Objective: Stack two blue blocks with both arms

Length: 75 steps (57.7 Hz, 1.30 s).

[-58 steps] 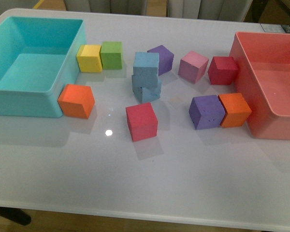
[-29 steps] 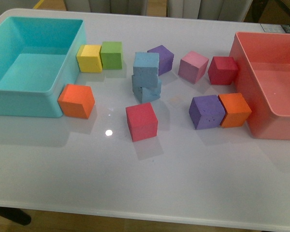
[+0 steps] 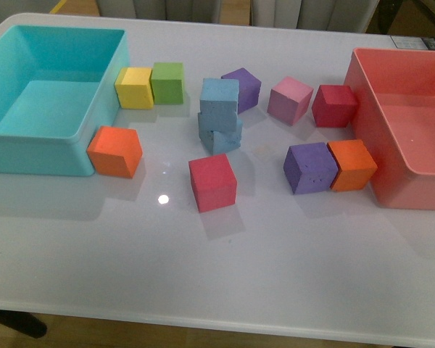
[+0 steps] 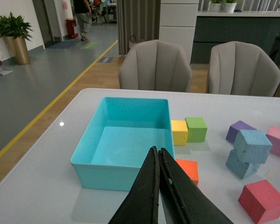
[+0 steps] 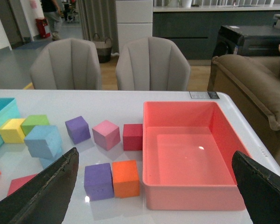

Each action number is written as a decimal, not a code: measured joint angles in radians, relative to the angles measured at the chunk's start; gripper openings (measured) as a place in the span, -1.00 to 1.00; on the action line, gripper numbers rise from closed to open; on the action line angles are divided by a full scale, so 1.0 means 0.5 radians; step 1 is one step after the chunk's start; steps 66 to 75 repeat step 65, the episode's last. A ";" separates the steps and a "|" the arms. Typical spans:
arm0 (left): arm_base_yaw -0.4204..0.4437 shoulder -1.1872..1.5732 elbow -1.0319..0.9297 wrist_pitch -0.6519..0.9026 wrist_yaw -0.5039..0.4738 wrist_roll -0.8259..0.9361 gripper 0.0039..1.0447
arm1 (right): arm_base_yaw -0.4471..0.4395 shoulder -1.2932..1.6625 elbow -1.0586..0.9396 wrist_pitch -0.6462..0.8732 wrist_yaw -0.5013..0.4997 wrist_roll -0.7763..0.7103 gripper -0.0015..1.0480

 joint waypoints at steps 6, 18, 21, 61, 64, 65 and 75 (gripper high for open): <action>0.000 0.000 0.000 0.000 0.001 0.001 -0.57 | 0.000 0.000 0.000 0.000 0.000 -0.001 0.83; 0.000 0.000 0.000 -0.001 0.000 0.001 0.21 | 0.000 0.000 0.000 0.000 0.000 -0.001 0.83; 0.000 0.000 0.000 -0.001 0.001 0.001 0.38 | 0.000 0.000 0.000 0.000 0.000 -0.001 0.83; 0.000 0.000 0.000 -0.001 0.000 0.002 0.84 | 0.000 0.000 0.000 0.000 0.000 -0.001 0.83; 0.000 0.000 0.000 -0.001 0.000 0.002 0.84 | 0.000 0.000 0.000 0.000 0.000 -0.001 0.83; 0.000 0.000 0.000 -0.001 0.000 0.002 0.84 | 0.000 0.000 0.000 0.000 0.000 -0.001 0.83; 0.000 0.000 0.000 -0.001 0.000 0.002 0.84 | 0.000 0.000 0.000 0.000 0.000 -0.001 0.83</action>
